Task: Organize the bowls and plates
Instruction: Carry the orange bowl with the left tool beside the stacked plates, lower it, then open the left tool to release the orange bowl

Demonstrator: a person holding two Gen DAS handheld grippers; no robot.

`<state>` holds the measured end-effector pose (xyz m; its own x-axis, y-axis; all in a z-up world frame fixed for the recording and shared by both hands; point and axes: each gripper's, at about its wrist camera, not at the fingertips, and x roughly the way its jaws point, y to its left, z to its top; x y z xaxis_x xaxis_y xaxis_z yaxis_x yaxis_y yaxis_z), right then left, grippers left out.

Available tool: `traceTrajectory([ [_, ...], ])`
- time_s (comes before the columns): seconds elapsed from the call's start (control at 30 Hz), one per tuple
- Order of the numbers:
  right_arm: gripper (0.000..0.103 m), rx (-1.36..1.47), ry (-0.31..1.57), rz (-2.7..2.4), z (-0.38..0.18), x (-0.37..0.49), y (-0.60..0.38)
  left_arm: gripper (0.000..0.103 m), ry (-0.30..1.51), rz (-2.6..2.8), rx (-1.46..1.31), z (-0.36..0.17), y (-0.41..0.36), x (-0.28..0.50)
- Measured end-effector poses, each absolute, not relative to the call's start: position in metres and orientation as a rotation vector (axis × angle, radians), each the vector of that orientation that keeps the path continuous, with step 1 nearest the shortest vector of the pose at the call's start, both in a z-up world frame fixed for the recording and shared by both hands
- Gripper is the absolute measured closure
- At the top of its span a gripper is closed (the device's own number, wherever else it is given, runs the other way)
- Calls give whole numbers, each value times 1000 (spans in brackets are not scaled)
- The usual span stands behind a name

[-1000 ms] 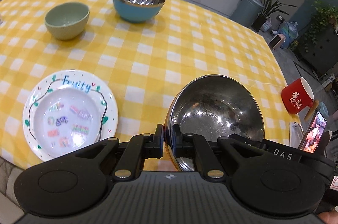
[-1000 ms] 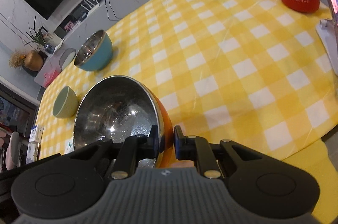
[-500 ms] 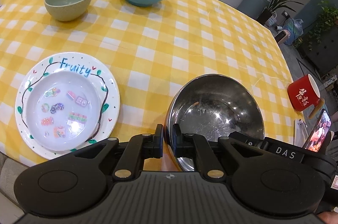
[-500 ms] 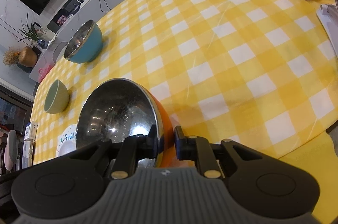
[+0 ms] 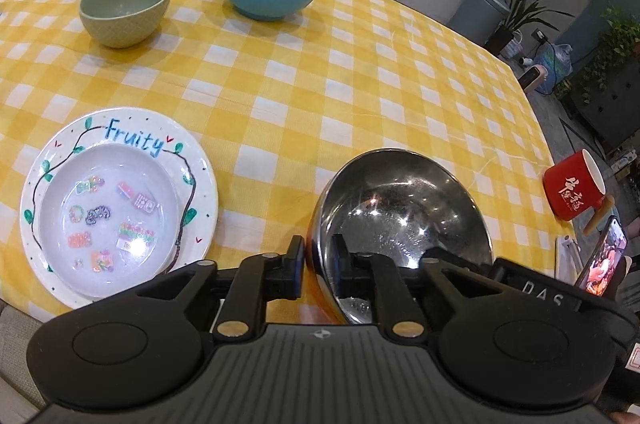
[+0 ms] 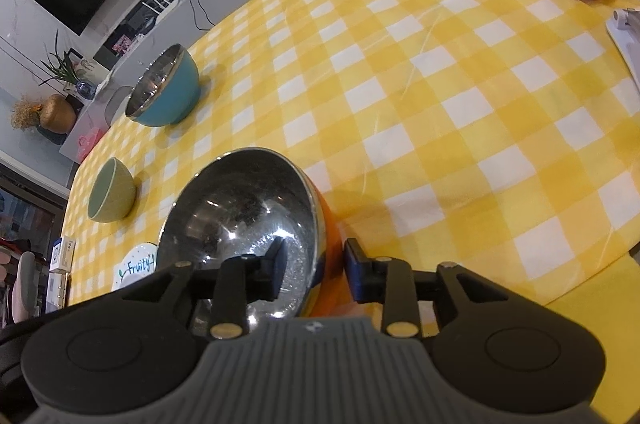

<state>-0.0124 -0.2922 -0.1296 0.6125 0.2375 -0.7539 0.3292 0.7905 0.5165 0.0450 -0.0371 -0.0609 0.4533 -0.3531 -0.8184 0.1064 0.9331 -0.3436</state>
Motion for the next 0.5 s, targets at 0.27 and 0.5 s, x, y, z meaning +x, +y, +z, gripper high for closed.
traceTrajectory([
  [0.27,48,648,882,-80,-120,-15,-292,59,986,-281,-218,-45,-40,39],
  [0.5,34,568,772,-133,-101,-20,-289,54,868,-258,-149,-19,-33,38],
])
